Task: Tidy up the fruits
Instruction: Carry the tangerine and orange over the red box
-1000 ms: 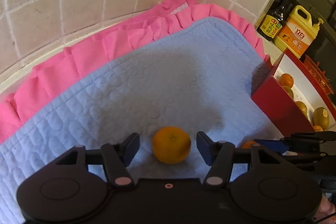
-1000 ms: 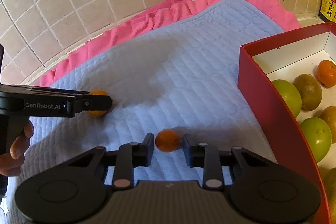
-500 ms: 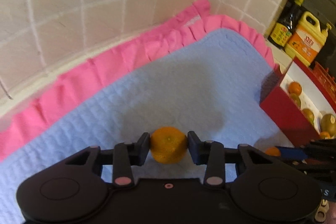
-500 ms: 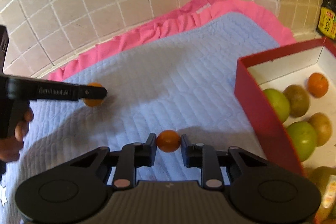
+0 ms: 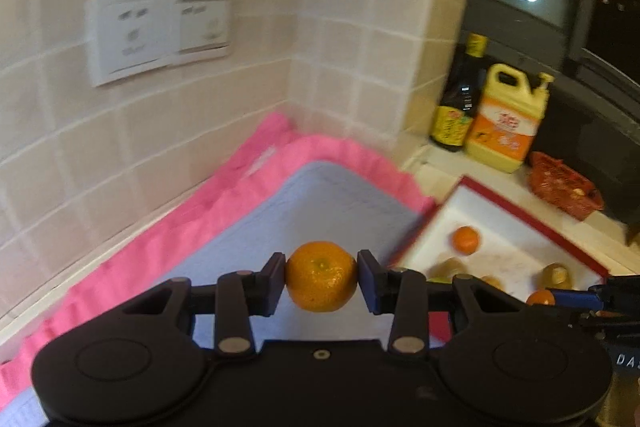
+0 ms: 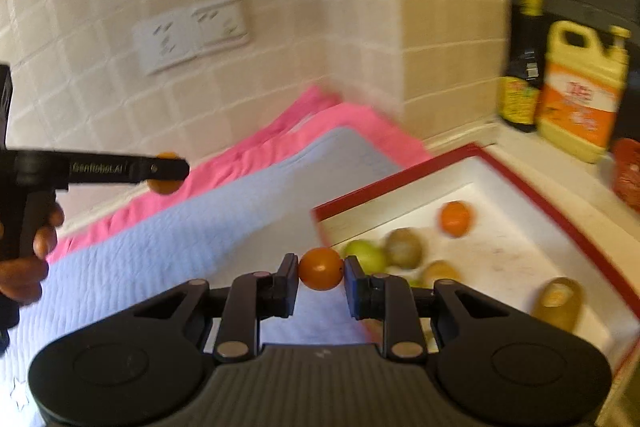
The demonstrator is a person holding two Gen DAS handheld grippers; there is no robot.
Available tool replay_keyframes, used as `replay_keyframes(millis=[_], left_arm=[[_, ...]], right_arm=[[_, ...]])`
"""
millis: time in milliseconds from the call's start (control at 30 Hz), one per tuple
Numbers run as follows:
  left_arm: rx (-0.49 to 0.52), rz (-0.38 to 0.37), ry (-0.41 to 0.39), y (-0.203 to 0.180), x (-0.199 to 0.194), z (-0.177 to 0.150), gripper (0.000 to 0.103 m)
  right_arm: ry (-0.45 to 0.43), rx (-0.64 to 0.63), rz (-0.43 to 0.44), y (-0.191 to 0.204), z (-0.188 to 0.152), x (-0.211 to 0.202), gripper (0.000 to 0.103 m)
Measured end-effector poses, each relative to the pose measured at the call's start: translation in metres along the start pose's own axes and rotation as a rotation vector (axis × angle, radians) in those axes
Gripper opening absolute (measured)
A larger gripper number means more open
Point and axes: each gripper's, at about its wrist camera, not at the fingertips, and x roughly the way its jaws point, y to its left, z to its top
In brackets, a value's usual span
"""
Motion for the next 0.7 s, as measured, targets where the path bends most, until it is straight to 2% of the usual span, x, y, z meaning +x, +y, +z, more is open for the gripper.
replay_keyframes(millis=[167,467,567,700], left_arm=[[0.085,-0.066,0.005,-0.052,0.016,0.015,0.047],[0.187,-0.181,0.003,-0.138,0.044,0.036,0.047],[0.206,-0.210,0.012,-0.159,0.056,0.042,0.047],[0.217,-0.244,0.040,-0.182,0.078,0.046,0.047]], right_arm=[[-0.053,0.057,-0.064,-0.043,0.002,-0.032,0.026],[-0.097,0.173,-0.172,-0.120,0.001,-0.069,0.026],[-0.098,0.198,-0.212,-0.143,-0.001,-0.072,0.026],[-0.053,0.243,-0.280,-0.175,-0.004,-0.067,0.026]])
